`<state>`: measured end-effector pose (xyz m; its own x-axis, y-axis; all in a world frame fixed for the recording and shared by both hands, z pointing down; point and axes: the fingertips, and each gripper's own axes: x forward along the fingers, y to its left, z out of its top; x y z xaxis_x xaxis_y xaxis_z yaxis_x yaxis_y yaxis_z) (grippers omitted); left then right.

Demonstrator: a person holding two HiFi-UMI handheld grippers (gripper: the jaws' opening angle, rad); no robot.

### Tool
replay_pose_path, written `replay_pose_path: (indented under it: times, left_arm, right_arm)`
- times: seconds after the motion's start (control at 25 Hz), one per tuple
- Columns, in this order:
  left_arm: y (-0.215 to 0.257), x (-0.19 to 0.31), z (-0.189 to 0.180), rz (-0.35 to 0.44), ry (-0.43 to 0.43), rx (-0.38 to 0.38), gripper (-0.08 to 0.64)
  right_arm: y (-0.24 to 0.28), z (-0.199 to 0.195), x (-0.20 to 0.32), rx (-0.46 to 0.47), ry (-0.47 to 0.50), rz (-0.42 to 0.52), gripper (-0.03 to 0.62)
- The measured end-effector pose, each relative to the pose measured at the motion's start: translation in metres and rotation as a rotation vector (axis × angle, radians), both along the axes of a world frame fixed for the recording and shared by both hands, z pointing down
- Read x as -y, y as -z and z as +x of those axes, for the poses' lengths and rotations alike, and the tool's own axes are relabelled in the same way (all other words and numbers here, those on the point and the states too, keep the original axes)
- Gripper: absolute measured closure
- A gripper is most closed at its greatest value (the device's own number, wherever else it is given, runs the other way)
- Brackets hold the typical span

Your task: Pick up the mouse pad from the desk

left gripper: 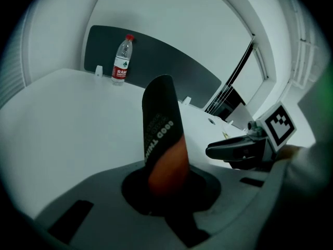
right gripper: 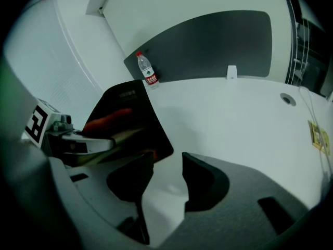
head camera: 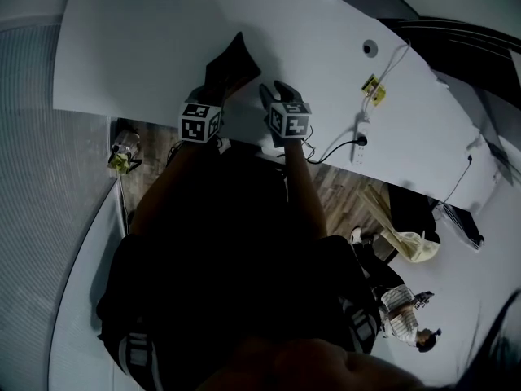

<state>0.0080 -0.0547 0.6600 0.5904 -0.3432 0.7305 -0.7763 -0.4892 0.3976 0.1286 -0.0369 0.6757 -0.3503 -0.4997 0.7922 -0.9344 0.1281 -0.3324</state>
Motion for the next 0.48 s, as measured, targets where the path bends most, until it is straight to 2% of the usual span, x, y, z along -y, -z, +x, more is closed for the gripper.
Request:
replay_pose_path:
  times: [0.48]
  left_arm:
    - [0.032,0.013,-0.007,0.034,-0.028,-0.032,0.535]
  right_arm:
    - [0.038,0.010,0.004,-0.034,-0.095,0.079,0.450]
